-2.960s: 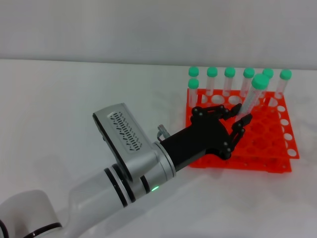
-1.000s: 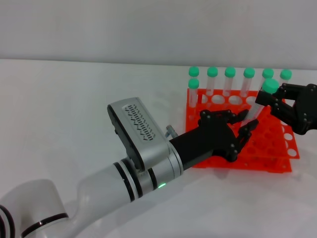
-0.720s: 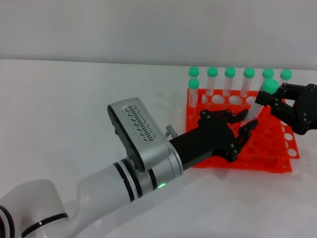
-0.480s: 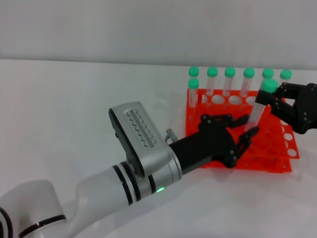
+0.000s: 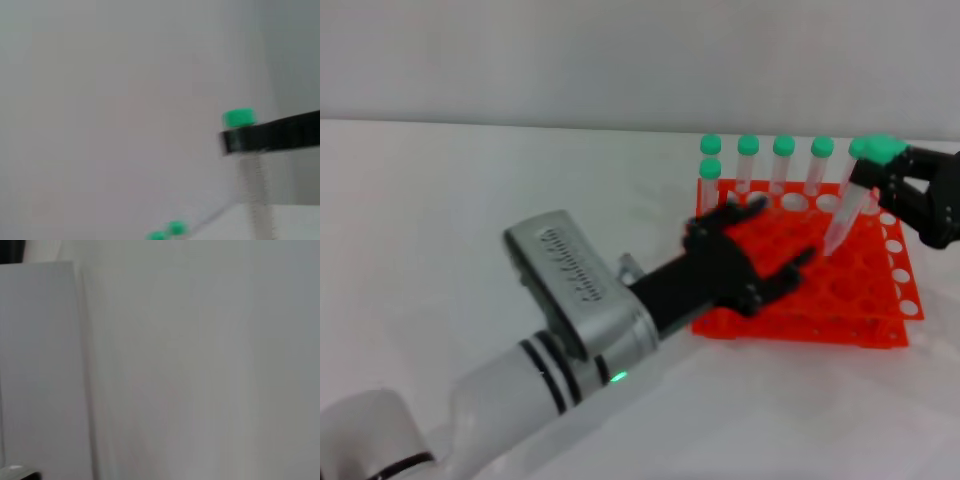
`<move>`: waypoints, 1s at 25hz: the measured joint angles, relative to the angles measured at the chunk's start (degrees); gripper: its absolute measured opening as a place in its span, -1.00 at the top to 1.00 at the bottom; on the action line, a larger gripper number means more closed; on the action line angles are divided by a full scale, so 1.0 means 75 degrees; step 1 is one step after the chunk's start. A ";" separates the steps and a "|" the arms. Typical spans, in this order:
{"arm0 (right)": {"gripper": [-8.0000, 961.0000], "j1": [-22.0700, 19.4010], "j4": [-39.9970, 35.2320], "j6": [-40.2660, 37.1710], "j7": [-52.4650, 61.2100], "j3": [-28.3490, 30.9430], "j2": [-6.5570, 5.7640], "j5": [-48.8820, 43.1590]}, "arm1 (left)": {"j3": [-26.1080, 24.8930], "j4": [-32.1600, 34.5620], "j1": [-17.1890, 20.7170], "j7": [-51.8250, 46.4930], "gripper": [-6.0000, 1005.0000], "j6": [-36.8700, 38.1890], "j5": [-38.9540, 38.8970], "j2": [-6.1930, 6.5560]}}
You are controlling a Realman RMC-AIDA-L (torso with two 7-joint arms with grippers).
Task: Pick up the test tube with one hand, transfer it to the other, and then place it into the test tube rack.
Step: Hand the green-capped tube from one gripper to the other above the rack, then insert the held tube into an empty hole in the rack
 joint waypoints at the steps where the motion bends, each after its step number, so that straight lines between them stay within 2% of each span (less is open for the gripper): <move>1: 0.58 0.0000 0.0001 -0.0021 -0.0053 0.0097 0.0036 0.0001 | -0.0214 0.0019 0.0187 0.0188 -0.11 0.0012 -0.0002 -0.0008; 7: 0.58 0.0083 0.0025 -0.0431 -0.0656 0.0839 0.0473 0.0038 | -0.1405 0.0008 0.1431 0.0812 -0.67 0.0672 -0.0067 -0.0005; 11: 0.58 0.0525 0.0384 -0.0779 -0.1122 0.0765 0.0591 0.0192 | -0.1772 -0.0173 0.2016 0.0808 -0.71 0.1049 -0.0768 0.0021; 17: 0.58 0.1643 0.1917 -0.1076 -0.2418 0.0773 0.0635 0.0494 | -0.1802 -0.0788 0.2524 0.0740 -0.77 0.1623 -0.2239 0.0043; 21: 0.57 0.2056 0.2530 -0.1477 -0.3130 0.0821 0.0638 0.0600 | -0.1811 -0.0888 0.2755 0.0705 -0.78 0.1830 -0.2540 0.0045; 23: 0.58 0.2455 0.3050 -0.1939 -0.3515 0.0835 0.0641 0.0807 | -0.1811 -0.0926 0.2925 0.0656 -0.78 0.2051 -0.2633 0.0045; 25: 0.58 0.2575 0.3231 -0.2100 -0.3644 0.0849 0.0642 0.0900 | -0.1813 -0.0955 0.3040 0.0636 -0.78 0.2218 -0.2736 0.0046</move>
